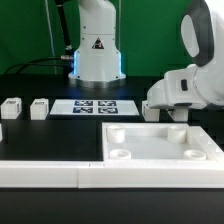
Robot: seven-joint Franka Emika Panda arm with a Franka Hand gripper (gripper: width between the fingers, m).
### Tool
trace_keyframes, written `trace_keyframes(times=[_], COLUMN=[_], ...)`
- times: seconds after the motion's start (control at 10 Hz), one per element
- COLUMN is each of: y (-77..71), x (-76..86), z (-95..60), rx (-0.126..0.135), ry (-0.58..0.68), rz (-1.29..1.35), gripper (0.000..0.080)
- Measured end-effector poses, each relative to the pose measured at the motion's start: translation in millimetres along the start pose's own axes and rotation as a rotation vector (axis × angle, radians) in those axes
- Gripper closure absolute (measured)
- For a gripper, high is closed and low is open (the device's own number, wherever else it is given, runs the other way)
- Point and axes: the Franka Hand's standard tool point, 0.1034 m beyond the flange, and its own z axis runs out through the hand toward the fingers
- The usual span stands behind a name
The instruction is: Assemble square table
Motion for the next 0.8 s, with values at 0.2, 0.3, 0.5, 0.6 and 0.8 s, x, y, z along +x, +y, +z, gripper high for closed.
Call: trace_keyframes(times=[0.2,0.3,0.5,0.6,0.8], y=[-0.1,0.0,0.0,0.0,0.0], x=[-0.1,-0.1,-0.1,-0.1,-0.1], z=[-0.1,-0.1,-0.1,0.0,-0.1], rx=[0.0,0.0,0.0,0.0,0.0], ry=[0.0,0.0,0.0,0.0,0.0], rz=[0.0,0.0,0.0,0.0,0.0], gripper=[0.0513,0.0511,0.051,0.051,0.051])
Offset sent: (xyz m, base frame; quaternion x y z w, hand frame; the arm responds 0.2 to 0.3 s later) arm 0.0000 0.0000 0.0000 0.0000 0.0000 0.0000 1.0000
